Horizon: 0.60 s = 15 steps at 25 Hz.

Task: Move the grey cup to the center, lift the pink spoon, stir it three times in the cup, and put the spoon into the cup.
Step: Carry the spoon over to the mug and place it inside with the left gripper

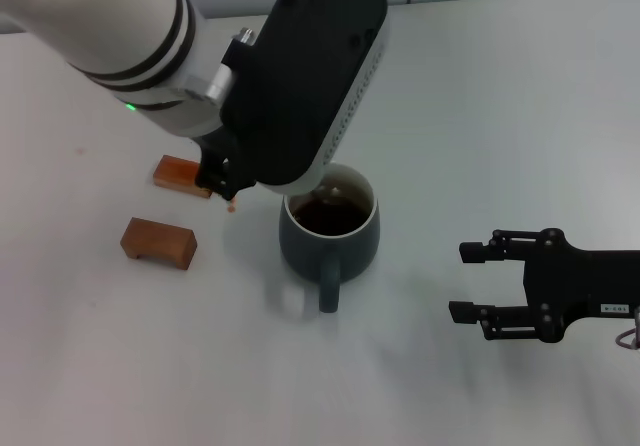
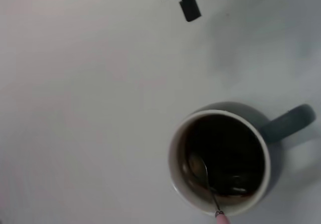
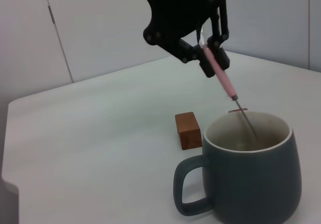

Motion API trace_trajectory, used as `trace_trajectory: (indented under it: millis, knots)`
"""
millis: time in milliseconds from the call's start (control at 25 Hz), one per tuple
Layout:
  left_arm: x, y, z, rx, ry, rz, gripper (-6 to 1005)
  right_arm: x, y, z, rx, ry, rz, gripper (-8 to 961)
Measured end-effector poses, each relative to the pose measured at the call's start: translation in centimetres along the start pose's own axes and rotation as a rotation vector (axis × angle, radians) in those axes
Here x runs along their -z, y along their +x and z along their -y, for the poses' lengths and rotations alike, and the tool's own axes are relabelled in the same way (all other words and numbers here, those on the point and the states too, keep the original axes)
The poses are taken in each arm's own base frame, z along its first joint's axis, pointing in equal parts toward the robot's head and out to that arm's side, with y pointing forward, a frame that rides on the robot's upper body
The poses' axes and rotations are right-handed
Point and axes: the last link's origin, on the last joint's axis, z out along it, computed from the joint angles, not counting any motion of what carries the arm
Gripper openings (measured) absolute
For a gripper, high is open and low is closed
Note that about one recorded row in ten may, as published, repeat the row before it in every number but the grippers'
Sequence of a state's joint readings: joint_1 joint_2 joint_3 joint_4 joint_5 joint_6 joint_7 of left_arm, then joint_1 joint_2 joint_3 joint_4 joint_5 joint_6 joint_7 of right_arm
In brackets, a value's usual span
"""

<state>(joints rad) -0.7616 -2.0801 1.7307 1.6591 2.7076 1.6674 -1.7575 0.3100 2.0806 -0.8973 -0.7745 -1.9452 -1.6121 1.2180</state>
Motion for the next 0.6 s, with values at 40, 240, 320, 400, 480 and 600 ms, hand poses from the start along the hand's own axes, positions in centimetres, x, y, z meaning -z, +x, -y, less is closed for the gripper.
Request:
trace_trajectory:
  millis: [40, 240, 320, 400, 480, 600]
  knots:
    - [0.0, 0.0, 0.0, 0.0, 0.0, 0.0, 244, 0.0, 0.0, 0.0, 0.0, 0.0, 0.0, 741]
    - [0.0, 0.9, -0.1, -0.032, 0.006, -0.016, 249, 0.0, 0.0, 0.0, 0.0, 0.0, 0.0, 740]
    - [0.1, 1.2, -0.4, -0.043, 0.006, -0.019, 252, 0.0, 0.0, 0.0, 0.0, 0.0, 0.001, 740]
    - [0.2, 1.5, -0.8, -0.051, 0.005, -0.023, 254, 0.0, 0.0, 0.0, 0.001, 0.0, 0.001, 740]
    - [0.2, 1.5, -0.9, -0.05, 0.002, -0.023, 256, 0.0, 0.0, 0.0, 0.001, 0.0, 0.001, 740]
    - [0.2, 1.2, -1.4, -0.04, -0.022, -0.019, 259, 0.0, 0.0, 0.0, 0.001, 0.0, 0.0, 740]
